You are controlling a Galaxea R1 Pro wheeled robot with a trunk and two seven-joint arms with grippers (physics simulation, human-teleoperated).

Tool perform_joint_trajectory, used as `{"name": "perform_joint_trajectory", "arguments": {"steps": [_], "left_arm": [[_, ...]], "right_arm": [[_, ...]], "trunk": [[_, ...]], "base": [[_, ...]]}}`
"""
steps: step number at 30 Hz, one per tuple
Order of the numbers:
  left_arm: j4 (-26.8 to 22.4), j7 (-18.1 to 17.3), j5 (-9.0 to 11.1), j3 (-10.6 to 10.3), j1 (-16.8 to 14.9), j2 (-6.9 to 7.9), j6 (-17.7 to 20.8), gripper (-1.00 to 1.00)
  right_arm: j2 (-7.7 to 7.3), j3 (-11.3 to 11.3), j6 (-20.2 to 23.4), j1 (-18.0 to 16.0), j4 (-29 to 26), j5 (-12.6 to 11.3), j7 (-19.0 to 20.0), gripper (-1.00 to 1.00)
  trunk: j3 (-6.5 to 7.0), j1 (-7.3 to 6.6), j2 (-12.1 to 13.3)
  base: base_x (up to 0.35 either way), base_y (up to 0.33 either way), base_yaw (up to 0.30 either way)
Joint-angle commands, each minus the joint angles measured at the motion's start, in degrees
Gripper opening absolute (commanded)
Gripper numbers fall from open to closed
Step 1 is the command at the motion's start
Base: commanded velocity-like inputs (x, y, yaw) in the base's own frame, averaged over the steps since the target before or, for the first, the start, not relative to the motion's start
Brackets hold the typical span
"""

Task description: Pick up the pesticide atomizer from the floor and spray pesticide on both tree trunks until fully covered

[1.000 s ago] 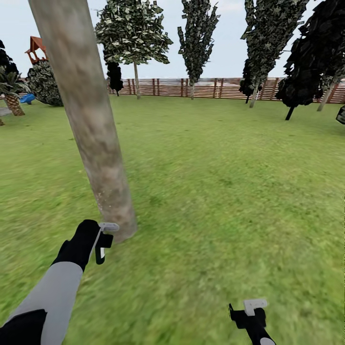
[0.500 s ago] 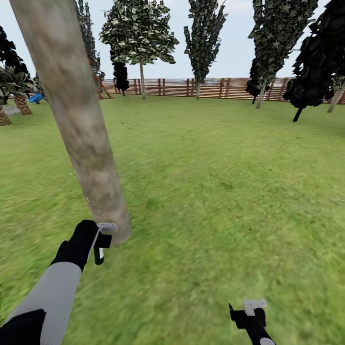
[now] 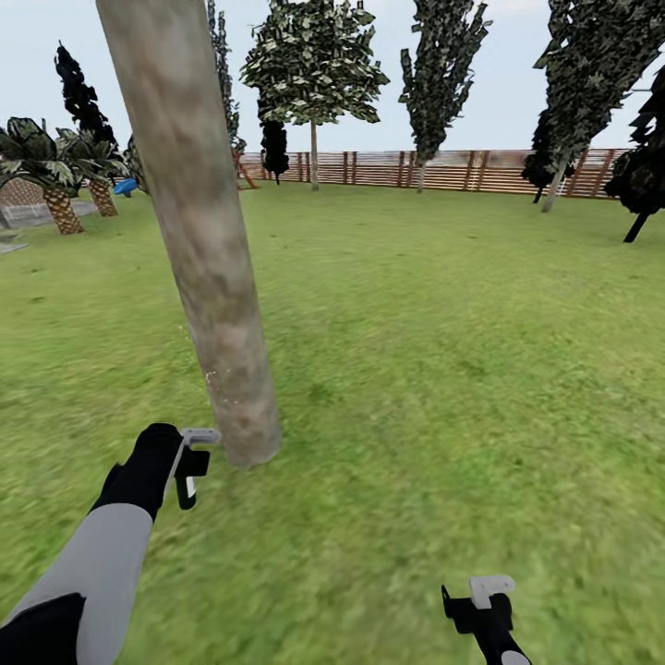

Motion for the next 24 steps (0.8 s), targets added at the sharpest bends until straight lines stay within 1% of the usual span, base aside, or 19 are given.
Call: {"name": "perform_joint_trajectory", "arguments": {"steps": [1,6,10,14,17,21,24], "left_arm": [[-0.02,-0.55,-0.64,0.06,0.04,-0.04,0.09,-1.00],[-0.04,-0.54,-0.65,0.09,0.22,-0.06,0.02,-1.00],[-0.11,-0.57,-0.65,0.14,-0.27,-0.05,0.09,-1.00],[-0.14,-0.60,-0.69,0.15,-0.56,-0.03,0.21,-1.00],[-0.49,-0.61,-0.73,0.15,-0.55,0.15,0.53,-1.00],[-3.91,-0.61,-0.88,0.14,0.10,0.26,0.85,-1.00],[-5.04,-0.49,-0.93,0.36,0.20,0.32,0.97,-1.00]], "right_arm": [[0.01,-0.40,-0.19,-0.04,0.07,0.61,-0.20,1.00],[-0.07,-0.40,-0.19,-0.04,0.07,0.61,-0.27,1.00],[-0.16,-0.39,-0.19,-0.04,0.07,0.61,-0.28,1.00],[-0.17,-0.41,-0.19,-0.04,0.07,0.61,-0.27,1.00],[-0.10,-0.36,-0.19,-0.04,0.07,0.61,-0.20,1.00],[-0.08,-0.33,-0.19,-0.04,0.11,0.61,-0.18,1.00],[-0.08,-0.39,-0.11,-0.04,0.08,0.61,-0.15,1.00]], "trunk": [[-0.05,-0.01,-0.02],[-0.05,-0.01,-0.02],[-0.05,-0.01,-0.02],[-0.05,-0.01,-0.02],[-0.05,-0.01,-0.02],[-0.05,-0.01,-0.02],[-0.05,-0.01,-0.02]], "base": [[0.051,-0.009,0.059],[0.205,-0.136,0.010],[0.204,-0.204,0.000],[0.071,-0.259,0.000],[-0.089,-0.256,0.000],[-0.245,-0.203,0.001],[-0.272,-0.177,0.188]]}}
